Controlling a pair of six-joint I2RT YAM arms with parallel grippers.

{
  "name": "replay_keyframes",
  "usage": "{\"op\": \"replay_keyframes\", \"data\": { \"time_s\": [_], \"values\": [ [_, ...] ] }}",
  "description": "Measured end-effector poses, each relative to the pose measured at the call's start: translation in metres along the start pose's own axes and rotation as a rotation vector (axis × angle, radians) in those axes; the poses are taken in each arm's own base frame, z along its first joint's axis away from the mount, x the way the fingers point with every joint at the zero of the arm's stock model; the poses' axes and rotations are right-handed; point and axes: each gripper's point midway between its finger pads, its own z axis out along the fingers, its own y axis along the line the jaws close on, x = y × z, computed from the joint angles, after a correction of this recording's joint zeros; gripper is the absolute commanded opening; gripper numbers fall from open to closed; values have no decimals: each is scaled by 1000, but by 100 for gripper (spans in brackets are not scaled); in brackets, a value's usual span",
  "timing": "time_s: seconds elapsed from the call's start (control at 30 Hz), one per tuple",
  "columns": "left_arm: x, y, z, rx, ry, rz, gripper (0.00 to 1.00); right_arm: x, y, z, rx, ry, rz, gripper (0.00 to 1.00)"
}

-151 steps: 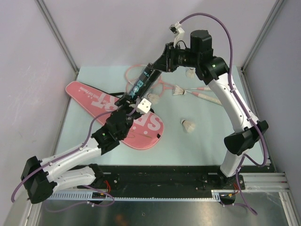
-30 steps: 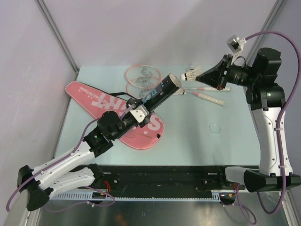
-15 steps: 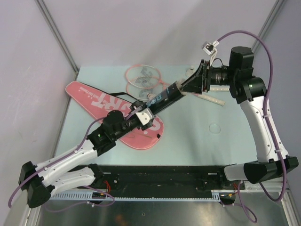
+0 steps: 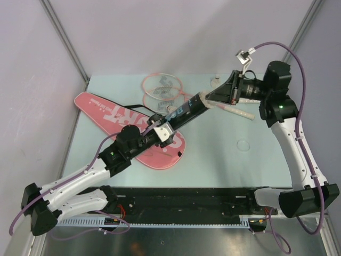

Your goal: Pack up the badminton gear

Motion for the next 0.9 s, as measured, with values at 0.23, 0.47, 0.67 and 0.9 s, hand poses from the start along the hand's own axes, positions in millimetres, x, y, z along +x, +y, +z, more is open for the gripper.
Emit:
{"op": "replay_keyframes", "data": {
  "time_s": [0.23, 0.47, 0.67, 0.9],
  "values": [
    [21, 2, -8, -35, 69, -35, 17, 22, 11, 51, -5, 38, -9, 0],
    [36, 7, -17, -99, 104, -72, 15, 26, 13, 73, 21, 18, -12, 0],
    [28, 15, -25, -147, 68, -88, 14, 13, -3, 73, 111, -49, -36, 0],
    [10, 19, -22, -159, -9, -89, 14, 10, -3, 69, 135, -72, -41, 35]
  ]
}}
